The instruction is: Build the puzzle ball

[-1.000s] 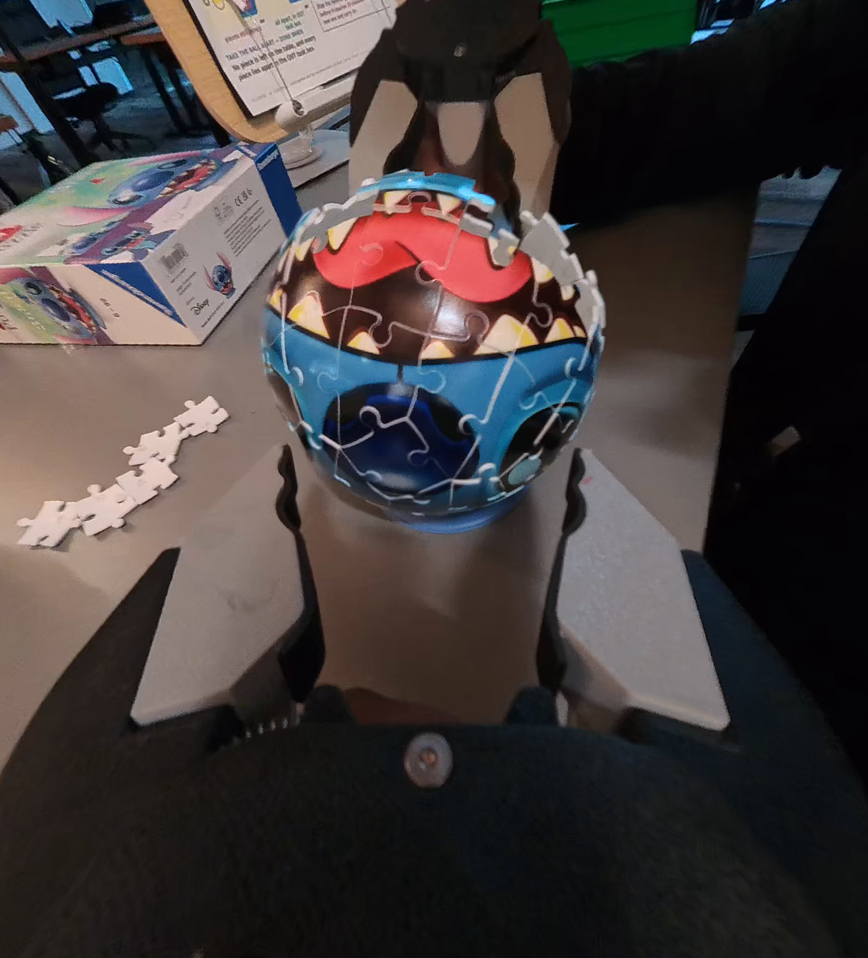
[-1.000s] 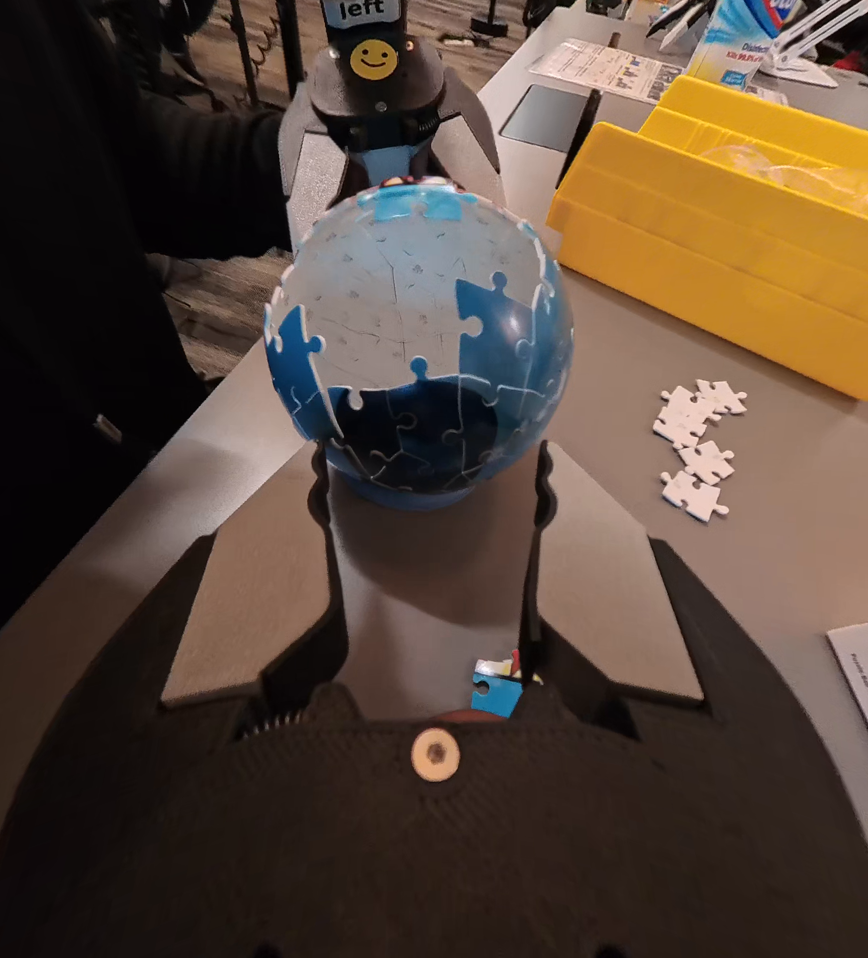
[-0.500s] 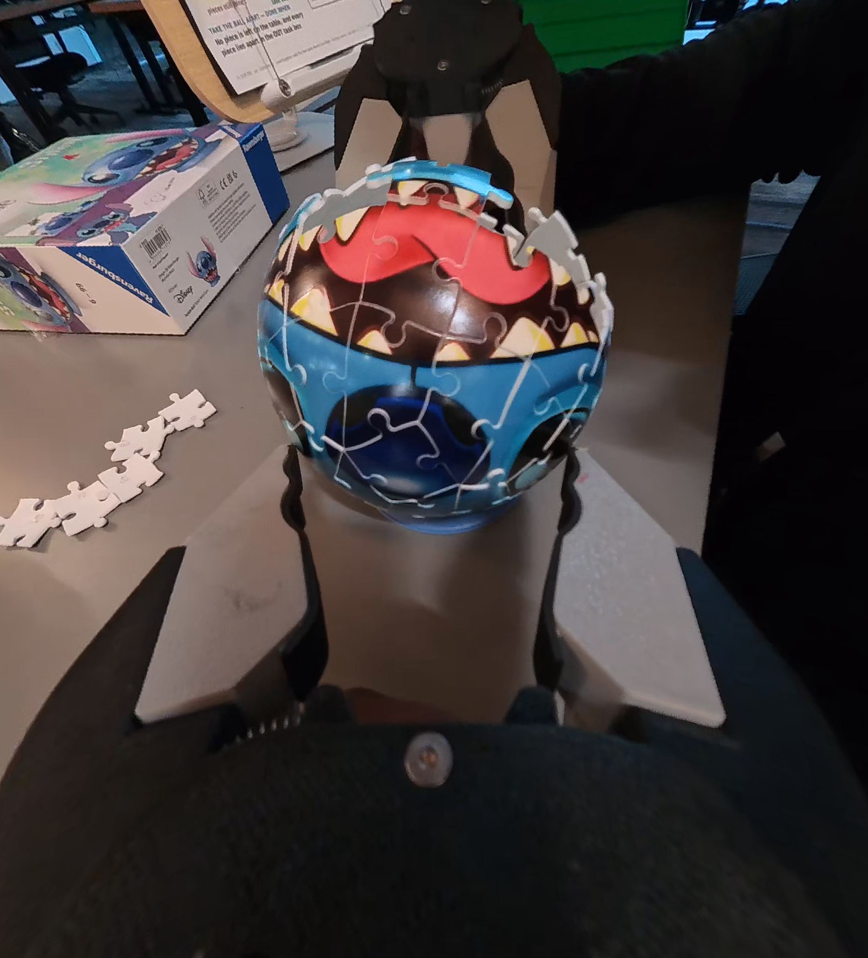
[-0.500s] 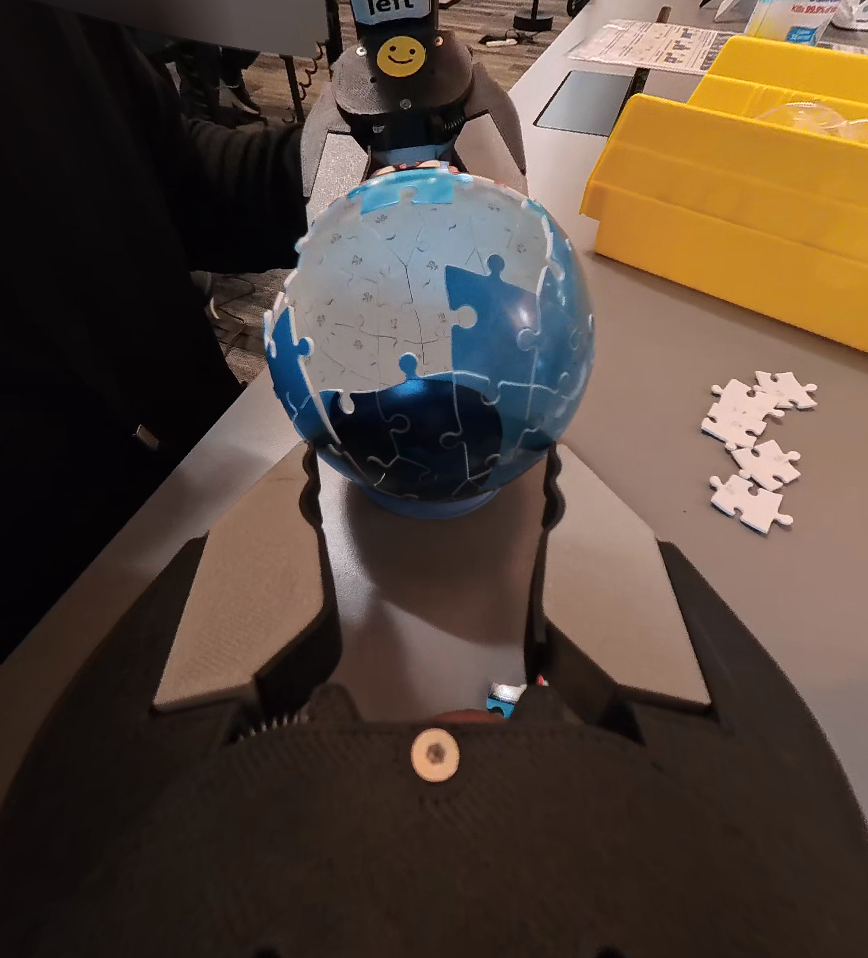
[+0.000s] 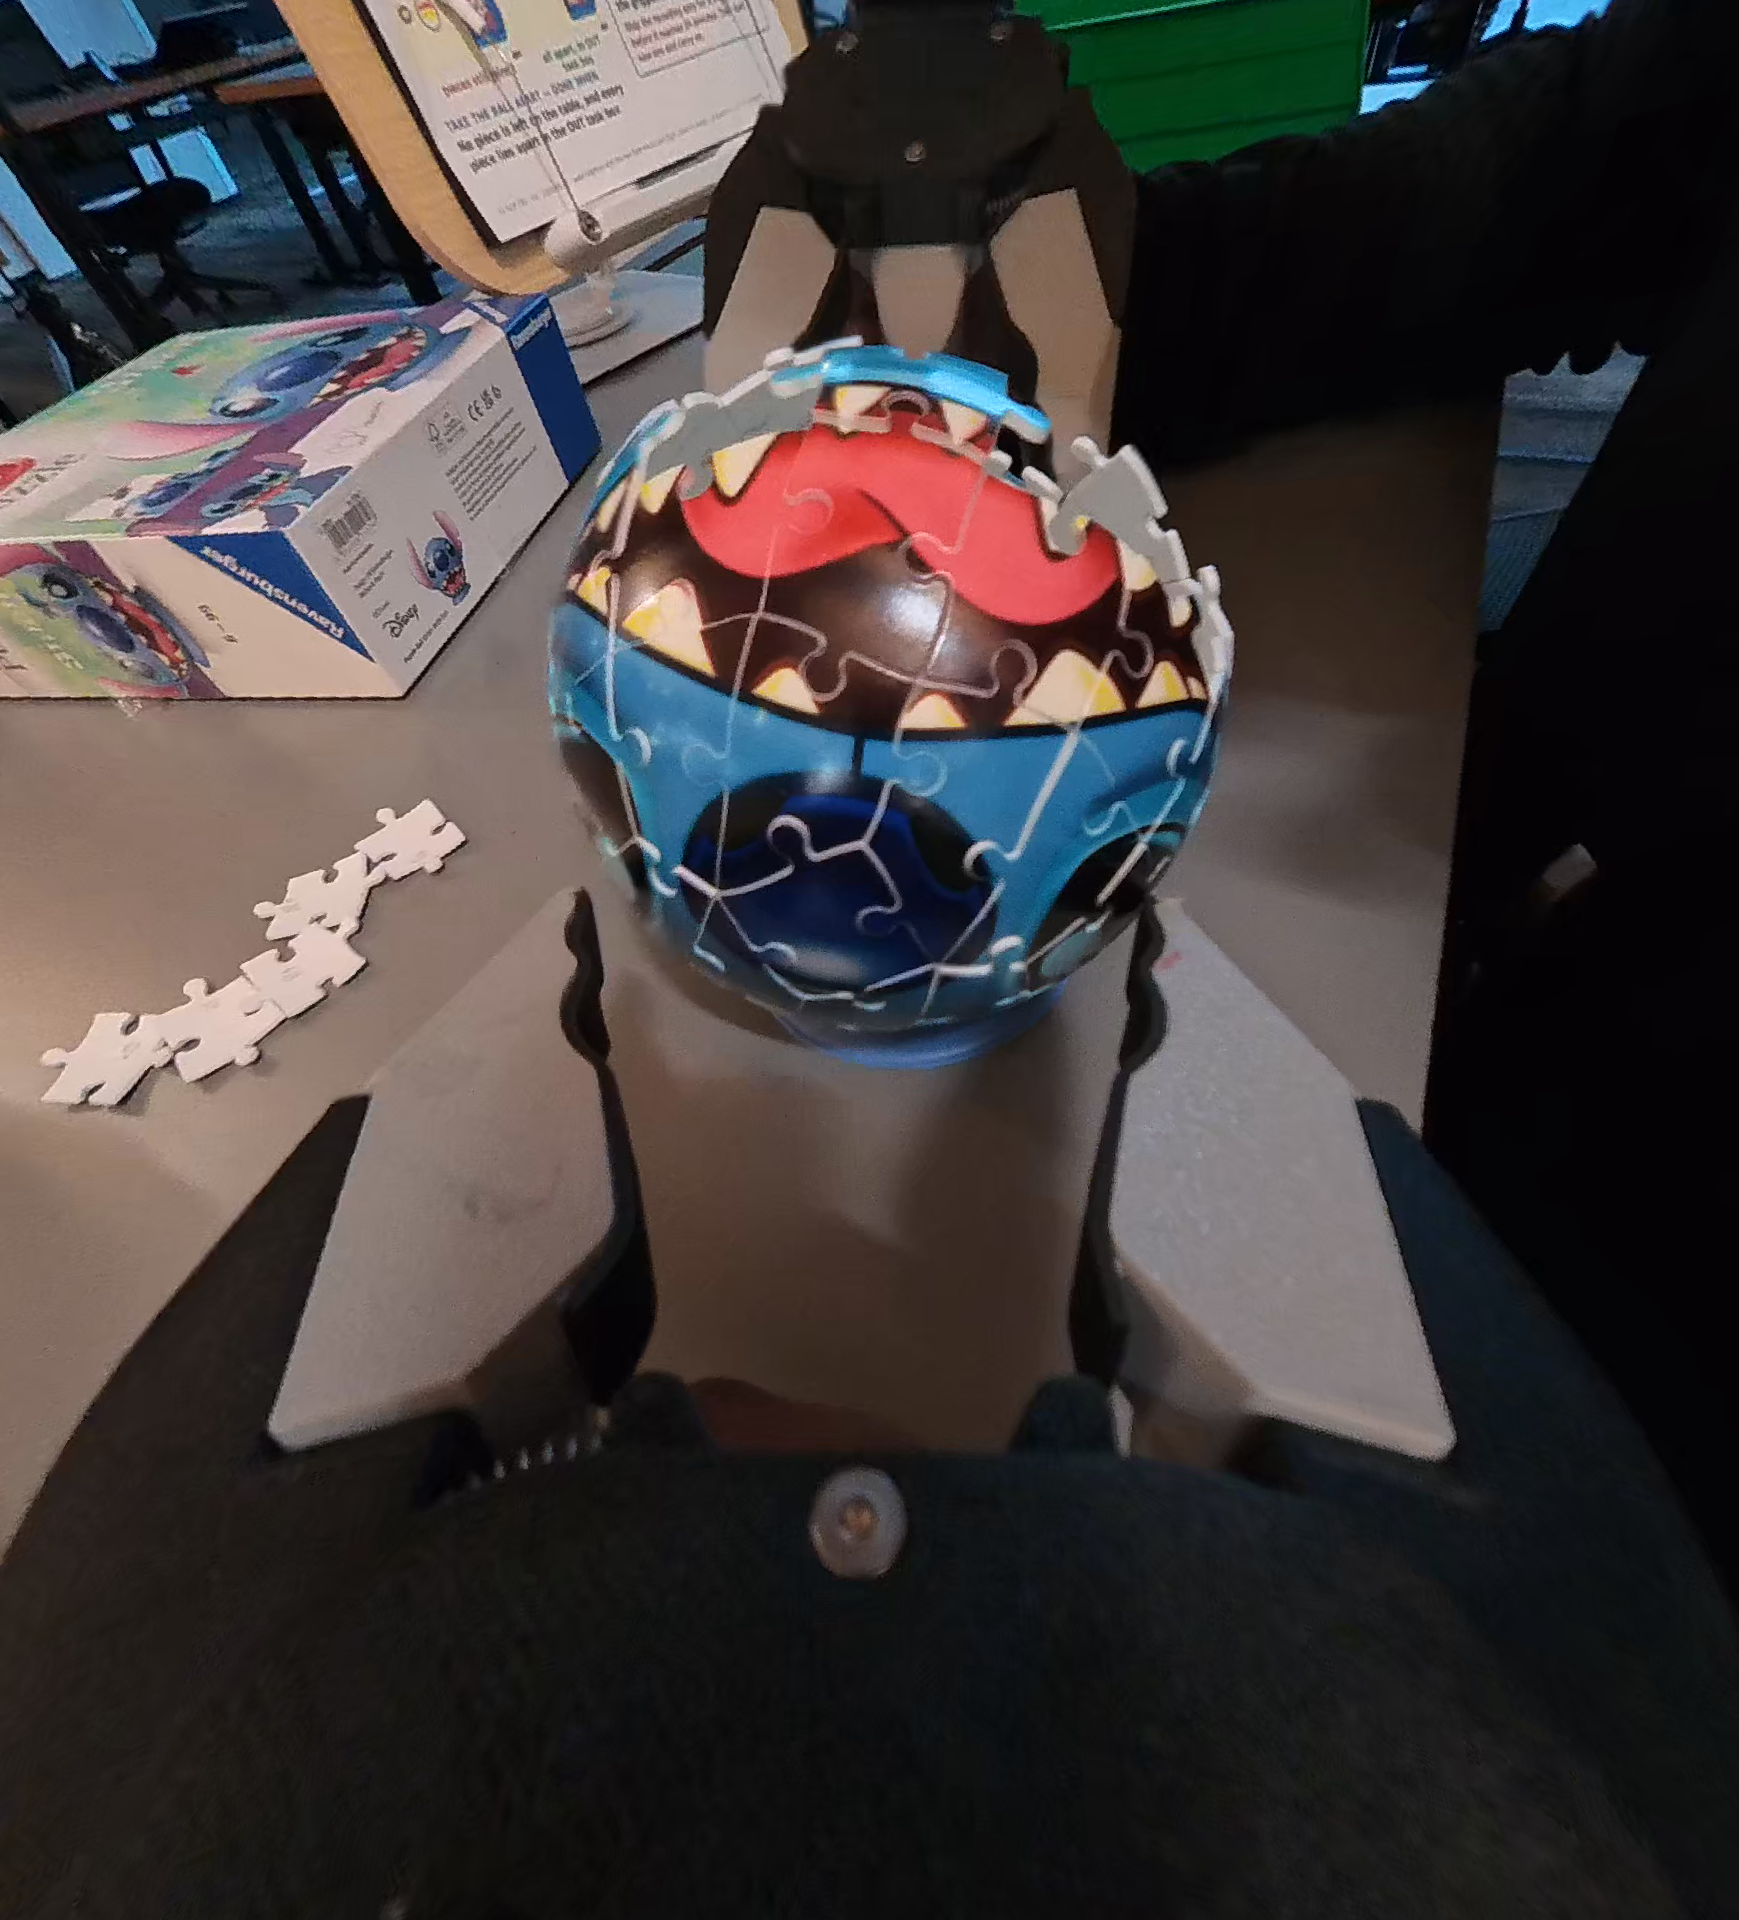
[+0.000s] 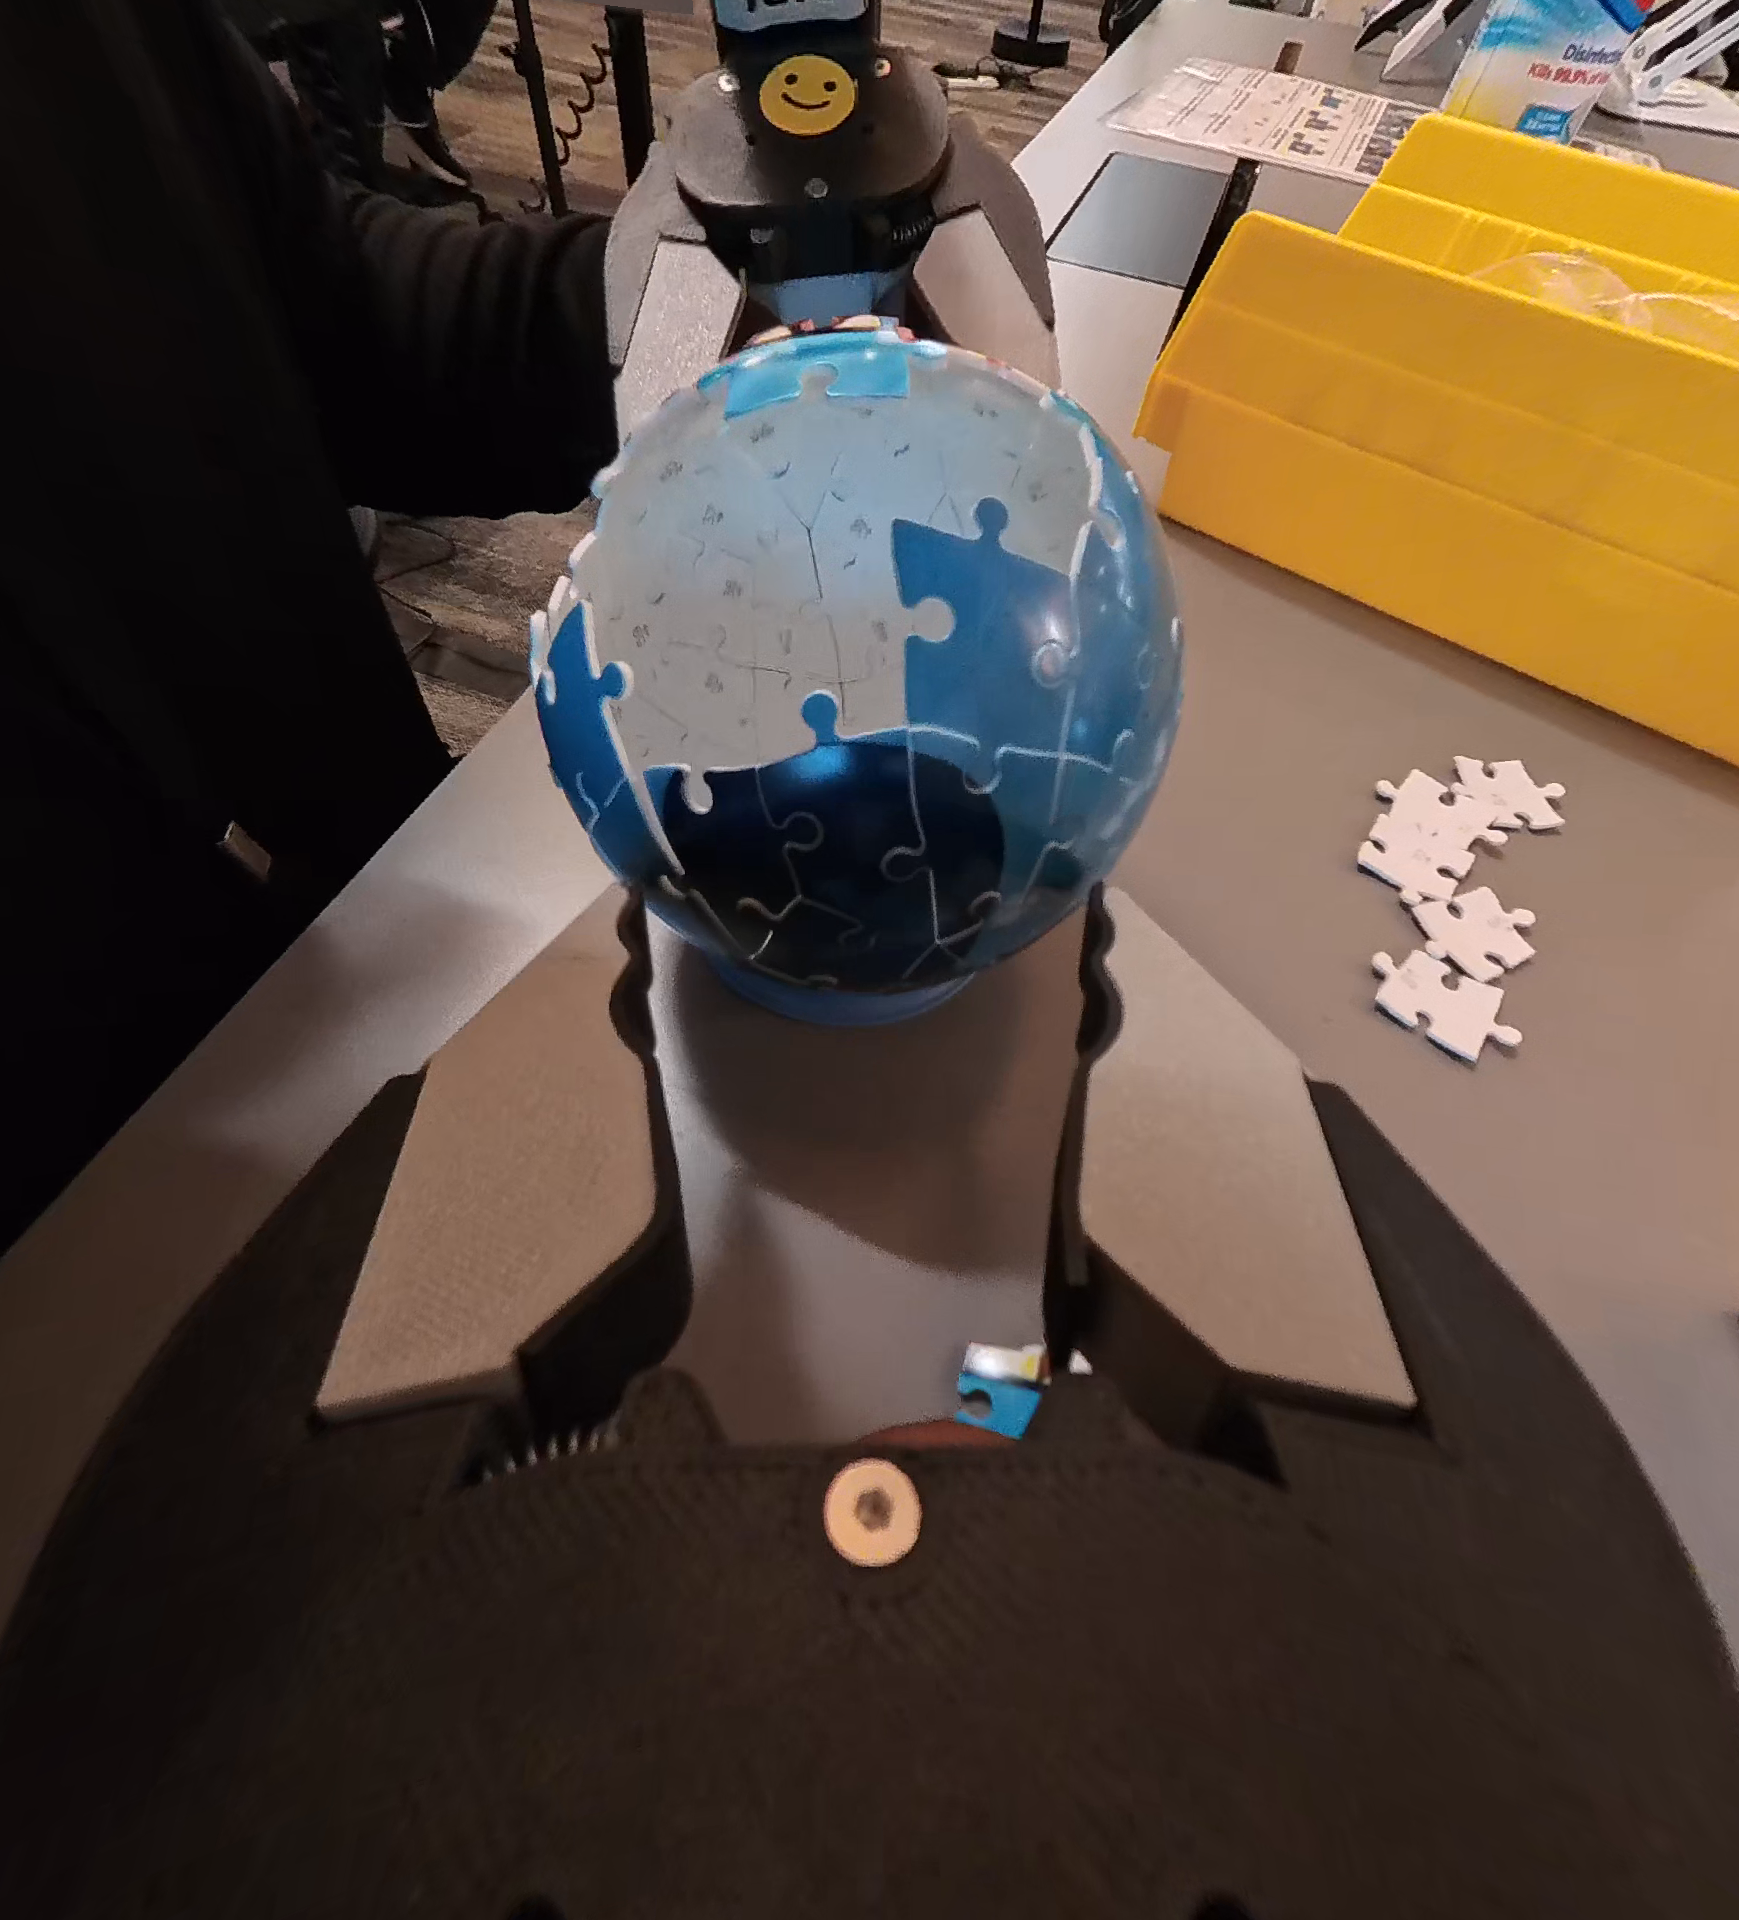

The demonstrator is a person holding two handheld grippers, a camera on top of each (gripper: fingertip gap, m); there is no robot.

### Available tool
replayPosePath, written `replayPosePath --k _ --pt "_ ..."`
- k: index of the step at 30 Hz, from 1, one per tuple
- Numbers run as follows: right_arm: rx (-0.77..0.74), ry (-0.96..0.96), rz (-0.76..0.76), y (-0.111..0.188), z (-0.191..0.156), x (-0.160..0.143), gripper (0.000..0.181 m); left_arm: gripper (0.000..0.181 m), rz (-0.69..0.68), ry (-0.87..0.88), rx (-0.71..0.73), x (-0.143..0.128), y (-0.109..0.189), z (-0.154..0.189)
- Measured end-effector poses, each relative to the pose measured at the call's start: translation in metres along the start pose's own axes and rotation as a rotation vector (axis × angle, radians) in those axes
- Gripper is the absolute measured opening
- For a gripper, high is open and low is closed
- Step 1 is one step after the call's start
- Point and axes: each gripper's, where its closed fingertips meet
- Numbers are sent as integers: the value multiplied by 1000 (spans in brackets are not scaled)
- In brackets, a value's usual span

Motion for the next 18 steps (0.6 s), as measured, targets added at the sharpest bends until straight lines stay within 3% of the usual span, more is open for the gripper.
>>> replayPosePath --k 7,12,18 --pt "-133 -51 43 40 15 -5 80 100 53 87 49 -1 23 -13" --pt "-281 -142 36 80 30 -38 75 91 189 176 66 11 40 -26" --pt "-375 -196 22 100 46 -61 67 87 375 271 126 25 64 -46"
Point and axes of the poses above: each gripper's, where its closed fingertips meet, y back along the fingers, x out of its top, z = x × y across the jaws, and after that the axes turned 1 degree about y, right-handed
